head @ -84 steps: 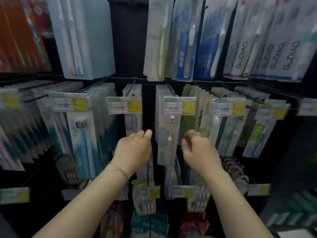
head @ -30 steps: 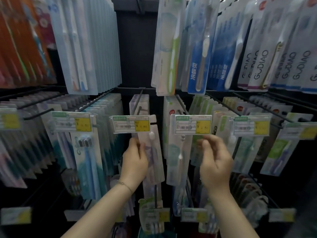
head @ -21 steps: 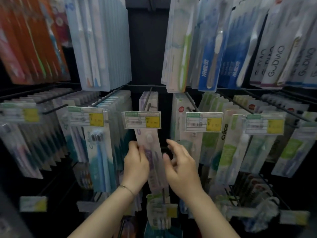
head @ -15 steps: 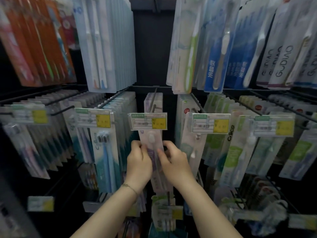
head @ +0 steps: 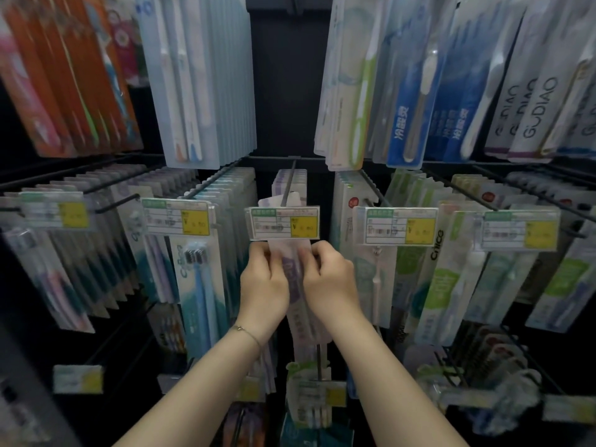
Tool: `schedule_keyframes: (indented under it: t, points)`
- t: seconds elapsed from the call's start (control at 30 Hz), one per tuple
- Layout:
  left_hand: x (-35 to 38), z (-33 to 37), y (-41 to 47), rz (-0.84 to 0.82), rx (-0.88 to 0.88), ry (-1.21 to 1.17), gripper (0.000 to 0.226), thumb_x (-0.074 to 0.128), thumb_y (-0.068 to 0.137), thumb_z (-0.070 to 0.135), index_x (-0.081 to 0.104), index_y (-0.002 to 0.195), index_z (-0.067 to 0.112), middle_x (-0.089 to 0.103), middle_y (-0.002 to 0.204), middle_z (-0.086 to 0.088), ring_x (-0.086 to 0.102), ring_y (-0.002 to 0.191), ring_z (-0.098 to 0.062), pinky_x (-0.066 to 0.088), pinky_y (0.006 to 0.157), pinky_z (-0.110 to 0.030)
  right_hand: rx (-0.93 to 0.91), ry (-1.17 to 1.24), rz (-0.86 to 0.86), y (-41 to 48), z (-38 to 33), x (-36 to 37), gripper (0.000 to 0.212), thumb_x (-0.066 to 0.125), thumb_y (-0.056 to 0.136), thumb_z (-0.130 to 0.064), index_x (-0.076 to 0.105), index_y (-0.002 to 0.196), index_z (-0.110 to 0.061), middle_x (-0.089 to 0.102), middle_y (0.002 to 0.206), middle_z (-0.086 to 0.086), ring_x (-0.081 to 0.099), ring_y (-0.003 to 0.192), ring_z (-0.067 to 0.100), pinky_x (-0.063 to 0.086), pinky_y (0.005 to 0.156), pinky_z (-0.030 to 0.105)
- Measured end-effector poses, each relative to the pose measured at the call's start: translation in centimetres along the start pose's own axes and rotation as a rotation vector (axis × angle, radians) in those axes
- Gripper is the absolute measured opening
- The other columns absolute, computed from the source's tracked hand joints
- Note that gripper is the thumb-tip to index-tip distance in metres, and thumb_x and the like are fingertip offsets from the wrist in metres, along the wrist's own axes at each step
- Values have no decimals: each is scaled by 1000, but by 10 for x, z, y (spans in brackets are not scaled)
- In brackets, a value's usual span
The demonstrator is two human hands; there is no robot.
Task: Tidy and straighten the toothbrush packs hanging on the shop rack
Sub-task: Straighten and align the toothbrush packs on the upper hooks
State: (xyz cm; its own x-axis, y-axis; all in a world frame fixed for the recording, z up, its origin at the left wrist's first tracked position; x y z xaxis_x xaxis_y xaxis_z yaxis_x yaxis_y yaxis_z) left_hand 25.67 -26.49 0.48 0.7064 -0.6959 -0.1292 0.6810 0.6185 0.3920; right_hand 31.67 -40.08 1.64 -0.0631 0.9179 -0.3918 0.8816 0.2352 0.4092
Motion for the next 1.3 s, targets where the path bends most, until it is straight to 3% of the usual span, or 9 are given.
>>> schedule_keyframes:
  t: [0.27,0.37,0.47,0.6,0.73,0.9,1.07,1.17,1.3]
  points:
    - [3,-3,-2,-50,73,120,4,54,100,20,51,101,22,63,93,3,62,83,-13,44,63,-11,52,26,19,-4,16,4,25,47,101,-27,59,84,-13,62,71,1,57,63,13,44,55,28]
    - [-4,-2,-9,-1,102,133,36,62,94,24,43,124,28,49,113,6,60,86,-13,50,75,-22,98,-53,-45,-11,21,6,22,49,99,-40,62,101,-22,68,88,-3,64,78,15,51,66,30]
    - [-9,4,-23,6,182,166,49,64,93,22,33,128,33,36,116,10,58,72,-6,51,64,-16,69,-162,-69,-24,18,-6,29,51,96,-46,59,118,-28,67,101,-8,64,88,12,56,79,35]
    - [3,17,-35,-72,317,273,34,63,92,20,41,116,30,43,109,11,56,73,-5,47,64,-15,-139,-140,-39,-42,-4,-32,15,56,96,-37,66,96,-26,65,75,-11,61,70,4,55,65,33]
    - [32,30,-39,-199,415,404,15,59,95,22,51,107,25,51,99,11,52,80,-1,43,70,-17,-224,-78,87,-53,-7,-69,18,60,95,-29,65,79,-21,59,61,-8,58,58,8,48,51,29]
    - [59,39,-33,-247,460,486,15,58,96,20,56,110,19,59,97,6,58,85,-13,51,73,-32,-134,-163,321,-50,18,-123,9,56,97,-23,61,91,-20,60,68,-10,58,62,7,46,55,26]
    - [88,34,-13,-340,391,479,18,54,98,13,57,116,13,65,108,-5,63,97,-24,55,82,-44,7,-310,186,-14,42,-120,24,49,98,-13,63,117,-14,67,108,6,62,98,24,47,81,29]
    - [101,30,-2,-423,317,434,28,52,98,10,54,127,11,64,121,-6,61,109,-20,52,90,-34,26,-235,33,11,51,-101,25,51,96,-16,64,118,-20,68,111,0,62,102,21,51,87,34]
    - [111,21,6,-492,212,335,34,57,97,14,55,131,17,64,120,4,61,103,-10,51,86,-24,54,-37,-49,27,57,-88,31,49,96,-8,68,113,-25,66,112,-14,59,109,9,45,92,24]
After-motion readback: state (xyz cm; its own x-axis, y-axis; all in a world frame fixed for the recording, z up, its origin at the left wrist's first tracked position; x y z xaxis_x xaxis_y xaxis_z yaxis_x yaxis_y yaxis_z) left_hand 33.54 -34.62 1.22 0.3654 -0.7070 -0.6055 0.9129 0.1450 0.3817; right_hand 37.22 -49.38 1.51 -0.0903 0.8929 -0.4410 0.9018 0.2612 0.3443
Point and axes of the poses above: each hand's wrist, its own y-axis towards the middle knuckle, its own x-axis out of the palm, z = x × y, the point moved 10 cm from there along y, towards the middle knuckle
